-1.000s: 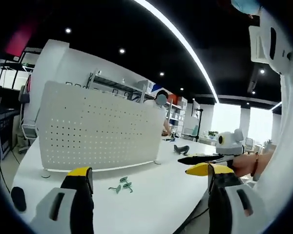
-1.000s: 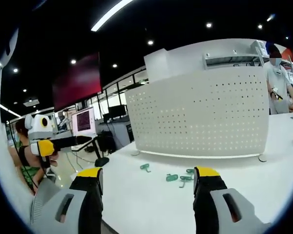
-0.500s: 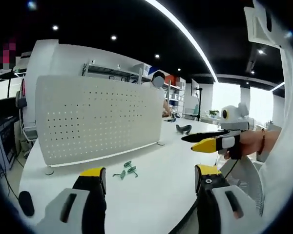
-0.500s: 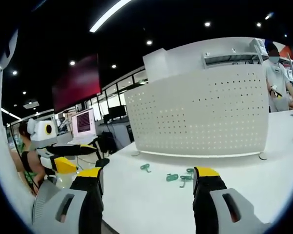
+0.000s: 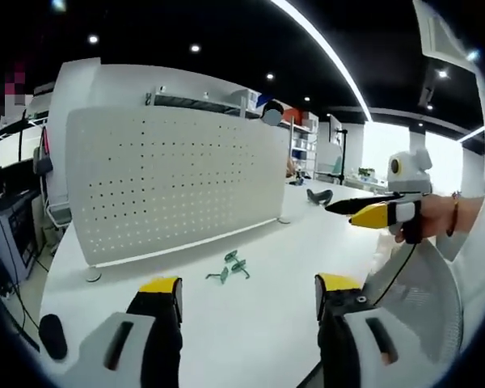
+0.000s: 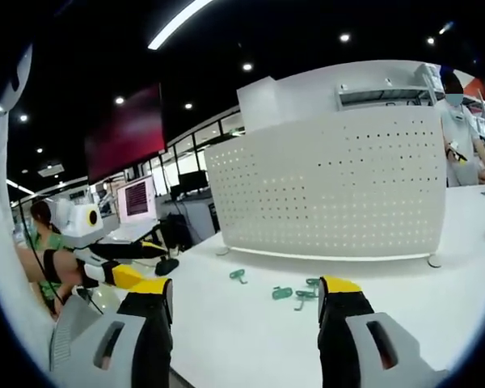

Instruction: Insert the hook assembly into the mounting plate slot until the hook locks in place.

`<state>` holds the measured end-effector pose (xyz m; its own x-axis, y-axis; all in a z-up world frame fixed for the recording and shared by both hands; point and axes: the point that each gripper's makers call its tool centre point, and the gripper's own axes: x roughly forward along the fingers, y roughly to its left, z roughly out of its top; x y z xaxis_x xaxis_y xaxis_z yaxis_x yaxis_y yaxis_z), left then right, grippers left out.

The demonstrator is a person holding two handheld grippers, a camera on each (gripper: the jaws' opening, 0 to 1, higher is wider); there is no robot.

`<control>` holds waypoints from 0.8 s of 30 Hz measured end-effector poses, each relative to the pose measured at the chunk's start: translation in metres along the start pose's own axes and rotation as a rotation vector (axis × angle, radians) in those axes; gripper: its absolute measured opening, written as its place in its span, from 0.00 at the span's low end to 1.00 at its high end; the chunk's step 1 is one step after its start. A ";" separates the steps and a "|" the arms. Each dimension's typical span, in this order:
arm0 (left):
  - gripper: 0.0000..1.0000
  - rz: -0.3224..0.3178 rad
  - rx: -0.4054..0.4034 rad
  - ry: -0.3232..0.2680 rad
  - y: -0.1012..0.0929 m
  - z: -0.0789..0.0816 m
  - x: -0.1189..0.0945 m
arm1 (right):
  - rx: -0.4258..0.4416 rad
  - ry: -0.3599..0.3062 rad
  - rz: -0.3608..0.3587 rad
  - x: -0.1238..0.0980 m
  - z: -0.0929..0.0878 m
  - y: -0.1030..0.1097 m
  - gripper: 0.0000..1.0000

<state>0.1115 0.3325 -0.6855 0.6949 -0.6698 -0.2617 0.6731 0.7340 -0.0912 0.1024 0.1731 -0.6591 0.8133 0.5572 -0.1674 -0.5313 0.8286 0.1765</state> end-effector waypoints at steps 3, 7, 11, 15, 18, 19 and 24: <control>0.67 -0.001 -0.005 0.019 0.007 -0.005 0.004 | -0.002 0.009 -0.001 0.003 -0.001 0.002 0.74; 0.67 0.004 -0.010 0.040 0.017 -0.011 0.010 | -0.002 0.019 -0.007 0.006 -0.003 0.002 0.73; 0.64 0.006 -0.024 0.058 0.028 -0.019 0.017 | 0.001 0.033 -0.019 0.008 -0.008 0.003 0.72; 0.62 0.016 -0.063 0.034 0.039 -0.022 0.024 | 0.001 0.046 -0.033 0.006 -0.013 0.000 0.72; 0.60 0.029 -0.067 0.048 0.049 -0.027 0.030 | 0.002 0.055 -0.040 0.005 -0.016 -0.002 0.72; 0.60 0.032 -0.060 0.059 0.051 -0.029 0.032 | 0.003 0.057 -0.042 0.005 -0.016 -0.003 0.71; 0.58 0.027 -0.077 0.113 0.060 -0.037 0.042 | 0.018 0.060 -0.063 0.005 -0.016 -0.005 0.70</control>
<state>0.1719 0.3530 -0.7378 0.6767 -0.6359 -0.3710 0.6301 0.7609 -0.1549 0.1051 0.1726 -0.6768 0.8290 0.5070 -0.2360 -0.4750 0.8611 0.1816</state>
